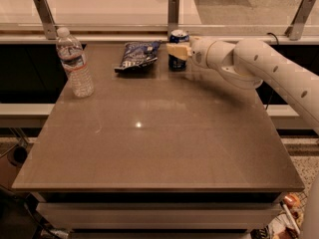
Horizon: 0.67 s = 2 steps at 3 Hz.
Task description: Move pepsi can near blue chip bag
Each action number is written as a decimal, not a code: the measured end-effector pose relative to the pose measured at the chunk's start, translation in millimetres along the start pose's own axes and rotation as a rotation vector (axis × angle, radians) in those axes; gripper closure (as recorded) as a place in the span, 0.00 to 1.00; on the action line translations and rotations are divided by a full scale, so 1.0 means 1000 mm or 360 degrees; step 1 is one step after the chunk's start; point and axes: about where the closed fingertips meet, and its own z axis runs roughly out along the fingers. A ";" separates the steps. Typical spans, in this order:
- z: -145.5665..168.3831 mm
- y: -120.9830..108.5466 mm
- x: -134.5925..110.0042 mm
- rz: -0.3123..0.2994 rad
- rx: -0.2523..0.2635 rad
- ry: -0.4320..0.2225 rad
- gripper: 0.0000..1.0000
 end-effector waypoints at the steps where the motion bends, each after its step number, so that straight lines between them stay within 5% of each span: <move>1: 0.002 0.002 0.000 0.0001 -0.0006 0.0000 0.38; 2: 0.004 0.004 0.000 0.0001 -0.0013 0.0000 0.14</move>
Offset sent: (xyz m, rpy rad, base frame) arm 0.0001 0.0026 -0.0003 0.0006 0.0005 0.0035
